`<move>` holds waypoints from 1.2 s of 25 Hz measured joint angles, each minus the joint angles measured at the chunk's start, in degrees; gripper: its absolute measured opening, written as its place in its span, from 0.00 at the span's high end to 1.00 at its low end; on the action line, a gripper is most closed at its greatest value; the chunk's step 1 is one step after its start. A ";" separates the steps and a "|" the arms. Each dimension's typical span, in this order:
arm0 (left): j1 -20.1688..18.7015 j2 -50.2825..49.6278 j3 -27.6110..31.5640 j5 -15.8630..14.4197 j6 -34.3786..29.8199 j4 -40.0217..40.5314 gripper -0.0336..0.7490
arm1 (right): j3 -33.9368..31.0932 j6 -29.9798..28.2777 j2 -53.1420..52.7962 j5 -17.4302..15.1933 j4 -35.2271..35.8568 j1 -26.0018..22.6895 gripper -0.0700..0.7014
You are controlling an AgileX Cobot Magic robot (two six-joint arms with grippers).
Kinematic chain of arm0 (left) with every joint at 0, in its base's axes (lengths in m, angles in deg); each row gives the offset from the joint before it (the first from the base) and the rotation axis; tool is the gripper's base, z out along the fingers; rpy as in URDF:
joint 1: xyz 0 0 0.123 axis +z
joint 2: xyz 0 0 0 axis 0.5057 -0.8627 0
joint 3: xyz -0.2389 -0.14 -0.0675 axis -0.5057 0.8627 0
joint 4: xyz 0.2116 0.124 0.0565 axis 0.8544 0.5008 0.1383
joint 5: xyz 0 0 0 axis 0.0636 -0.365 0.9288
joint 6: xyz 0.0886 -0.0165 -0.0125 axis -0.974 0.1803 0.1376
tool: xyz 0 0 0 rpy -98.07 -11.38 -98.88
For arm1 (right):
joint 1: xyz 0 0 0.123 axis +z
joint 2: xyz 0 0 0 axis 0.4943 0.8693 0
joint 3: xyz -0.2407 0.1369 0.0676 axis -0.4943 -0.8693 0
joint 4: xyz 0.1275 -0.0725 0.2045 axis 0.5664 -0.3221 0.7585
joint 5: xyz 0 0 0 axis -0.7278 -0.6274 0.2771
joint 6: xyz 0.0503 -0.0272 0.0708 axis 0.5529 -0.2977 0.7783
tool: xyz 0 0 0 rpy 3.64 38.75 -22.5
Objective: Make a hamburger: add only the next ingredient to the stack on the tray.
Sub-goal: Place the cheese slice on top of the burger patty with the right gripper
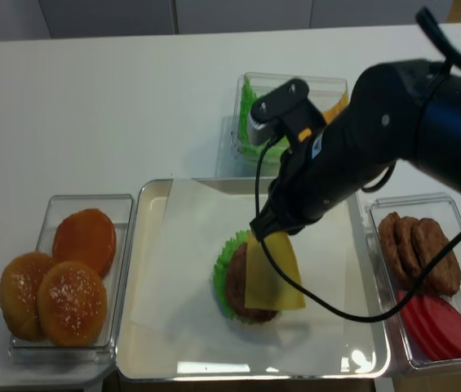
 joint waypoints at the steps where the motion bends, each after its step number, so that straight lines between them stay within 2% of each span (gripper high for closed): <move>1: 0.00 0.00 0.00 0.00 0.00 0.00 0.41 | 0.00 0.00 0.51 0.00 0.04 0.00 0.86; 9: 0.00 0.00 0.00 0.00 0.00 0.00 0.41 | 0.00 0.00 1.17 0.57 -1.16 0.00 0.86; 12: 0.00 0.00 0.00 0.00 0.00 0.00 0.41 | 0.00 0.00 1.17 0.61 -1.78 0.00 0.82; 14: 0.00 0.00 0.00 0.00 0.00 0.00 0.41 | 0.00 0.00 1.17 0.61 -1.90 0.00 0.73; 19: 0.00 0.00 0.00 0.00 0.00 0.00 0.41 | 0.00 1.57 1.17 0.70 -2.26 0.00 0.33; 22: 0.00 0.00 0.00 0.00 0.00 0.00 0.41 | 0.00 2.34 1.17 0.70 -3.07 0.00 0.15; 25: 0.00 0.00 0.00 0.00 0.00 0.00 0.41 | 0.00 2.58 1.17 0.60 -3.55 0.00 0.08; 30: 0.00 0.00 0.00 0.00 0.00 0.00 0.41 | 0.00 6.73 -2.47 0.48 -7.92 0.00 0.06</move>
